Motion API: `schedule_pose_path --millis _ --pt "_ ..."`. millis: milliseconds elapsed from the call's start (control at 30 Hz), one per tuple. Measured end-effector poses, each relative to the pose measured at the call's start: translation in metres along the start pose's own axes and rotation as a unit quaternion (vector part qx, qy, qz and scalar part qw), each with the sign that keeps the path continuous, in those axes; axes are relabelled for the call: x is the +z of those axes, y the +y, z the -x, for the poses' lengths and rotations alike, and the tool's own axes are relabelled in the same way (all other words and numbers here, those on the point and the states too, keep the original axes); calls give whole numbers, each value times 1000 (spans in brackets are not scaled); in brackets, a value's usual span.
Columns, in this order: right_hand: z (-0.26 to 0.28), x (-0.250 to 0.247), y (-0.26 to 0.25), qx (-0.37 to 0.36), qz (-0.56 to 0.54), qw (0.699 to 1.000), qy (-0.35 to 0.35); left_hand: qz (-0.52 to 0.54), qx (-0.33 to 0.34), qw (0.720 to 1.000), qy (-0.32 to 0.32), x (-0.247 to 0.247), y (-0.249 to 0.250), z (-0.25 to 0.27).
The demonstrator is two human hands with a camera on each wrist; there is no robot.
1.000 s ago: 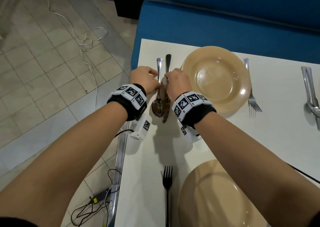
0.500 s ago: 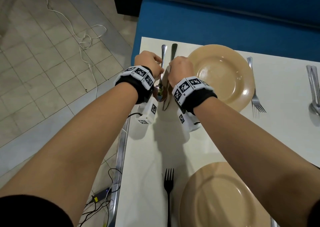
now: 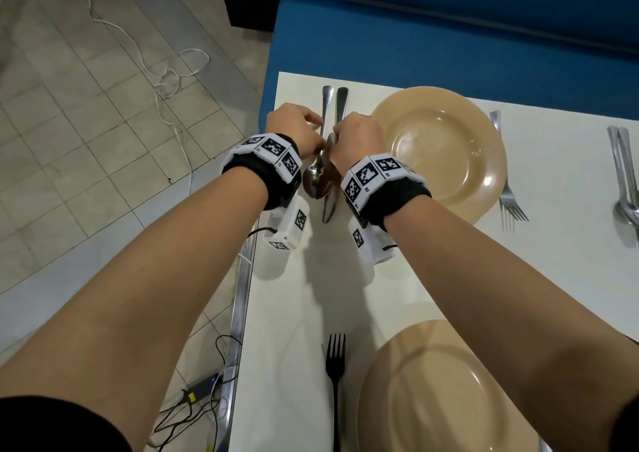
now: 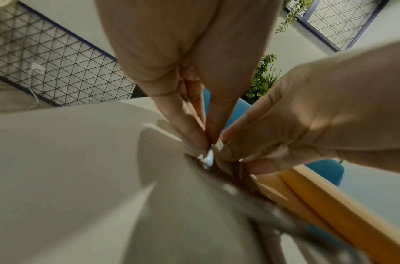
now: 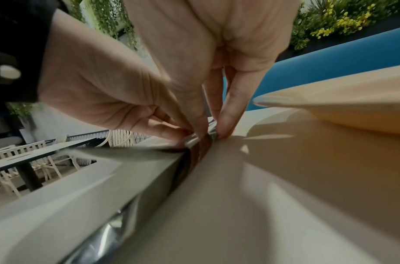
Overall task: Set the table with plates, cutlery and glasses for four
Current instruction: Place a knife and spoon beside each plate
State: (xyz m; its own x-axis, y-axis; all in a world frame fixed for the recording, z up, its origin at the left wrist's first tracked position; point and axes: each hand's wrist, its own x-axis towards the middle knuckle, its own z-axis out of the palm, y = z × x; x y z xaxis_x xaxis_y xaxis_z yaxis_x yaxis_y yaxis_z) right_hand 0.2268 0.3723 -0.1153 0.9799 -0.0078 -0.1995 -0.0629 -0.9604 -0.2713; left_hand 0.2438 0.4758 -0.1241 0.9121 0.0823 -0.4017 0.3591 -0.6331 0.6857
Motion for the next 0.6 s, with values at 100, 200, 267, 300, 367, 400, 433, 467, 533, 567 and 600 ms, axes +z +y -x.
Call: schedule_pose_path --millis 100,200,267,300,367,400,433,467,533,567,600 --pt "0 1 0 -2 -3 1000 3 7 4 1000 -8 1 -1 2" --pt "0 1 1 1 -4 1000 3 19 2 1000 -15 1 -1 4" --pt "1 1 1 3 -6 1000 3 19 2 1000 -16 1 -1 4" --pt "2 1 1 2 -7 1000 4 20 1 1000 -14 1 -2 4" --pt "3 1 1 -1 -7 1000 4 23 0 1000 -10 1 -2 4" --pt "4 0 1 -2 -5 1000 4 20 0 1000 -9 1 -2 4" --pt "4 0 1 -5 -4 1000 5 18 -1 1000 -9 2 -2 4" --pt "4 0 1 -6 -3 1000 4 20 -2 1000 -9 2 -3 4" --pt "5 1 1 -9 0 1000 5 25 -1 1000 -15 2 -3 5" --pt "5 1 1 -10 1 1000 5 26 -2 1000 -16 3 -3 5" --pt "6 2 1 -11 1 1000 5 28 -3 999 -15 3 -3 6"
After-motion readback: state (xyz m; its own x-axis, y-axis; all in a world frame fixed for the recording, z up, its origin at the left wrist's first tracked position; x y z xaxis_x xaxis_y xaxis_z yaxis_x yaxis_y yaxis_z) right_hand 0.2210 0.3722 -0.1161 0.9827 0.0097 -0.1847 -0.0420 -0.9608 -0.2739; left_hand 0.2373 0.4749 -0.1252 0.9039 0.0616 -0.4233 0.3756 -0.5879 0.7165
